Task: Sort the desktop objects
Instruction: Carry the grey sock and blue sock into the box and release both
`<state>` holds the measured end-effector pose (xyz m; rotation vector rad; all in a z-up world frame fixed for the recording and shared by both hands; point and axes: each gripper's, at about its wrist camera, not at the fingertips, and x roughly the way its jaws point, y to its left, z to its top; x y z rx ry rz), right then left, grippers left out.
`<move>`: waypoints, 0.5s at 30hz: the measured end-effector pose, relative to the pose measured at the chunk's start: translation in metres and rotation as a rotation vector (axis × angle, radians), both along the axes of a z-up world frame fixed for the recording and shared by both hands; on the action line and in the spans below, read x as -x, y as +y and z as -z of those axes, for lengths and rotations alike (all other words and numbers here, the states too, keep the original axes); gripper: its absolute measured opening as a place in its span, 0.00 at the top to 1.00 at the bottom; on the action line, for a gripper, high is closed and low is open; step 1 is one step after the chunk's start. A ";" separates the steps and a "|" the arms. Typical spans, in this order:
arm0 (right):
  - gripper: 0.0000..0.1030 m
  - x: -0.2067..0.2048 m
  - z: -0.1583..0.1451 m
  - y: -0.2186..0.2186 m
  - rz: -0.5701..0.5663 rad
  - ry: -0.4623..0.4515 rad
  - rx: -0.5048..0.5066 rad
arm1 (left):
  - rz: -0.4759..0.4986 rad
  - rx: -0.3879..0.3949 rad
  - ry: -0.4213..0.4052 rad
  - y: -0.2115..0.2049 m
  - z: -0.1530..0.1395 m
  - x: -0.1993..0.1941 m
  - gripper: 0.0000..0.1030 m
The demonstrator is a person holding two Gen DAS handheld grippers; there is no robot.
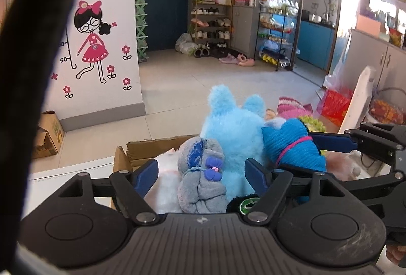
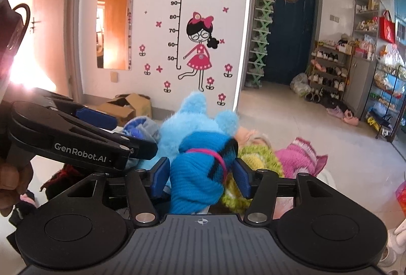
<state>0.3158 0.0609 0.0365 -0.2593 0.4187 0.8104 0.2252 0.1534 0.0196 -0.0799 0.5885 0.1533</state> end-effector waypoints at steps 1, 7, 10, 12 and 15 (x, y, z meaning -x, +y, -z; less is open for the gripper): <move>0.39 0.001 -0.002 -0.001 -0.002 -0.007 0.000 | -0.003 0.003 -0.005 0.001 -0.001 0.001 0.27; 0.35 0.009 -0.014 -0.003 -0.001 -0.040 -0.009 | -0.018 0.017 -0.031 0.000 -0.011 0.007 0.23; 0.34 0.014 -0.022 -0.005 -0.001 -0.054 -0.012 | -0.018 0.018 -0.043 0.000 -0.016 0.014 0.22; 0.34 0.018 -0.028 -0.008 0.002 -0.057 -0.017 | -0.014 0.011 -0.053 0.000 -0.018 0.020 0.19; 0.31 0.028 -0.035 -0.017 0.016 -0.062 -0.028 | -0.018 0.011 -0.055 0.001 -0.020 0.032 0.12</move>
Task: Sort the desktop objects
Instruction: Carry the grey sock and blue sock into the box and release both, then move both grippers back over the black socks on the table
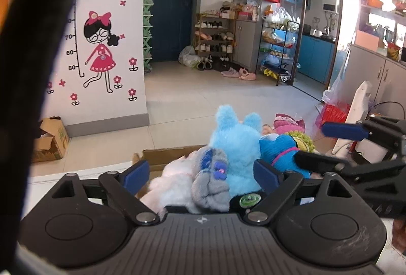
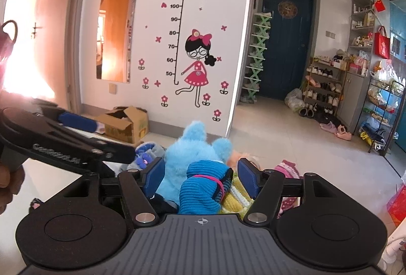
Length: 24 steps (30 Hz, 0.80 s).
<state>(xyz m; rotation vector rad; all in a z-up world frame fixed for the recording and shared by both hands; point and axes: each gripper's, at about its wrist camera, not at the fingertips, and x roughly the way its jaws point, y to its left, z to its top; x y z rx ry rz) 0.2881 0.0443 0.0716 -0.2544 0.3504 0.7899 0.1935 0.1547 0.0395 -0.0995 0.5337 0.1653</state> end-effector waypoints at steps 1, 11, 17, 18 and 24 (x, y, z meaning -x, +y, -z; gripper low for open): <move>0.29 0.004 -0.002 -0.003 0.002 0.001 -0.005 | 0.003 0.008 -0.003 0.001 0.000 0.006 0.10; 0.17 0.081 -0.003 -0.040 -0.005 0.057 -0.082 | -0.081 0.015 0.008 0.020 0.011 0.080 0.01; 0.14 0.121 0.016 -0.033 -0.003 0.139 -0.109 | -0.206 0.125 0.048 0.030 0.039 0.110 0.01; 0.13 0.126 0.021 -0.030 0.001 0.159 -0.115 | -0.219 0.137 0.058 0.031 0.045 0.114 0.01; 0.13 0.154 0.053 -0.007 0.013 0.227 -0.096 | -0.244 0.120 0.085 0.022 0.066 0.126 0.01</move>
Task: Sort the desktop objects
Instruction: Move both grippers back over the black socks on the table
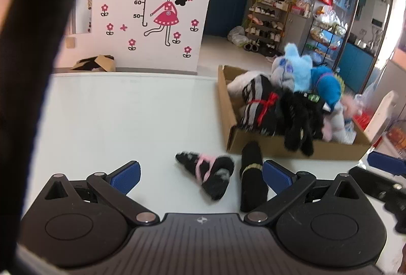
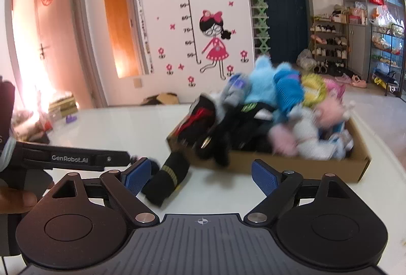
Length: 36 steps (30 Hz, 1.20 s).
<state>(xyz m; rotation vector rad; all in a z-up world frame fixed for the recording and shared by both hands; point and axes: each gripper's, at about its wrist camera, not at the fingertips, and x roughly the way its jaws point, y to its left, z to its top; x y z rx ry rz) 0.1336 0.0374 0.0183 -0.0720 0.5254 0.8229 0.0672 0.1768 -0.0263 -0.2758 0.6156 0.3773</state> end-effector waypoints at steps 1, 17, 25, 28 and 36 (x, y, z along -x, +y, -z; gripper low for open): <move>0.13 0.004 0.004 0.004 0.001 0.000 0.013 | -0.006 -0.014 0.004 -0.002 0.002 0.001 0.01; 0.13 0.028 0.039 0.029 -0.038 -0.035 0.100 | -0.021 0.087 0.006 0.023 0.026 0.016 0.01; 0.12 0.027 0.043 0.042 -0.051 -0.062 0.109 | -0.053 0.311 0.002 0.047 0.029 -0.013 0.01; 0.12 0.027 0.045 0.048 -0.059 -0.068 0.114 | -0.065 0.344 0.034 0.052 0.031 -0.019 0.01; 0.11 0.025 0.051 0.063 -0.059 -0.078 0.134 | -0.060 0.426 0.073 0.058 0.034 -0.025 0.01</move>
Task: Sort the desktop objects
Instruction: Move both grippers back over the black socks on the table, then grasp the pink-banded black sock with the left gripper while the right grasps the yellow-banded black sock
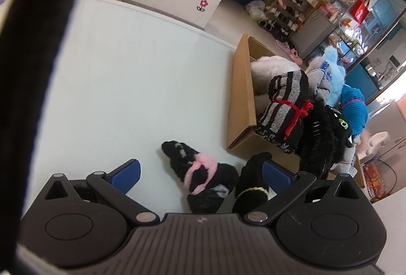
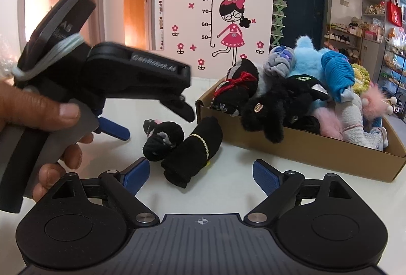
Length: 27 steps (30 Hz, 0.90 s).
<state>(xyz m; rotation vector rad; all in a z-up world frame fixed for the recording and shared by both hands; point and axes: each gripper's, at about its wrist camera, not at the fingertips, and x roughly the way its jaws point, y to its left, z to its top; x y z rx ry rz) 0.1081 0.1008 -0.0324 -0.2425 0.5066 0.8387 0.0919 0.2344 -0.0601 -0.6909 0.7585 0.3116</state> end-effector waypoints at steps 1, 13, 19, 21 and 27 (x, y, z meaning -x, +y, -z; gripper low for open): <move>0.09 -0.001 0.001 0.002 -0.001 0.002 0.003 | 0.003 0.012 -0.004 0.000 0.000 0.000 0.01; 0.06 -0.015 0.012 0.012 -0.022 0.007 0.011 | 0.024 0.027 -0.027 -0.001 0.005 0.014 0.01; 0.07 -0.021 0.013 0.017 -0.040 0.021 0.020 | -0.024 0.033 -0.039 0.002 0.006 0.021 0.11; 0.08 -0.022 0.013 0.019 -0.045 0.025 0.026 | -0.030 0.020 -0.028 0.001 0.004 0.021 0.18; 0.25 -0.025 0.016 0.028 -0.062 0.045 0.056 | -0.034 0.020 -0.009 -0.003 0.000 0.010 0.47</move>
